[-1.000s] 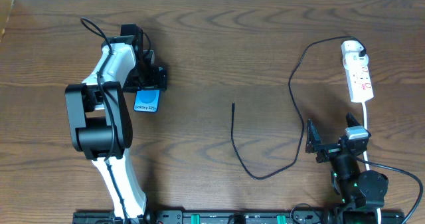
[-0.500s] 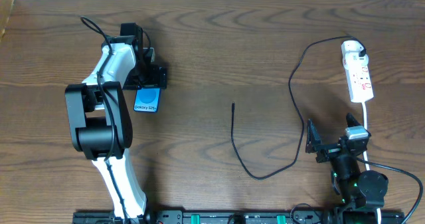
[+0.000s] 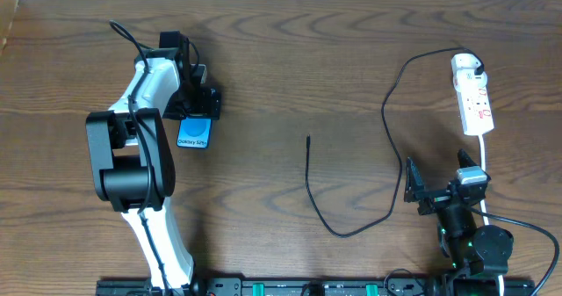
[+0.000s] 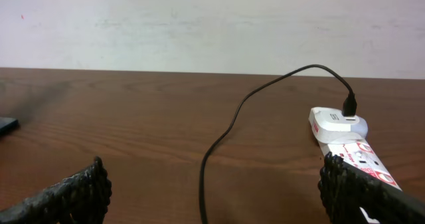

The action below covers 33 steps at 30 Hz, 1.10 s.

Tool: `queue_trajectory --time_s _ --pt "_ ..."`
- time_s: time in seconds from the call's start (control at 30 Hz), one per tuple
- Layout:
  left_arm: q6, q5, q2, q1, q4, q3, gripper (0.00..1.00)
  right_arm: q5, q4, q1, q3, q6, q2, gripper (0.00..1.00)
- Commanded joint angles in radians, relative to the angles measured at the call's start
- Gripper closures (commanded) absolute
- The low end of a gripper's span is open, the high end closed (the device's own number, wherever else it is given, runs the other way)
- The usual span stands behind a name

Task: Plug charger to phone and switch on socket
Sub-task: 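Lower the left gripper onto the phone's bottom edge, then close the left gripper on the phone's bottom edge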

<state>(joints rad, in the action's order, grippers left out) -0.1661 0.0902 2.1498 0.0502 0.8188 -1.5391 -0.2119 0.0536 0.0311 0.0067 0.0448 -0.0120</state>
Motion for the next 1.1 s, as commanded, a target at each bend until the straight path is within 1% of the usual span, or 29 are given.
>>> queue_trajectory --time_s 0.0,0.73,0.87,1.07 --pt "-0.024 0.003 0.017 0.002 -0.007 0.046 0.02 0.003 0.005 -0.013 -0.001 0.003 0.007 0.01" --pt "-0.024 0.003 0.017 0.002 -0.006 0.046 0.02 0.003 0.005 -0.013 -0.001 0.003 0.007 0.01" --pt "-0.024 0.003 0.017 0.002 -0.006 0.046 0.0 0.003 0.005 -0.013 -0.001 0.003 0.007 0.01" --pt "-0.024 0.003 0.017 0.002 -0.006 0.046 0.04 0.003 0.005 -0.013 -0.001 0.003 0.007 0.01"
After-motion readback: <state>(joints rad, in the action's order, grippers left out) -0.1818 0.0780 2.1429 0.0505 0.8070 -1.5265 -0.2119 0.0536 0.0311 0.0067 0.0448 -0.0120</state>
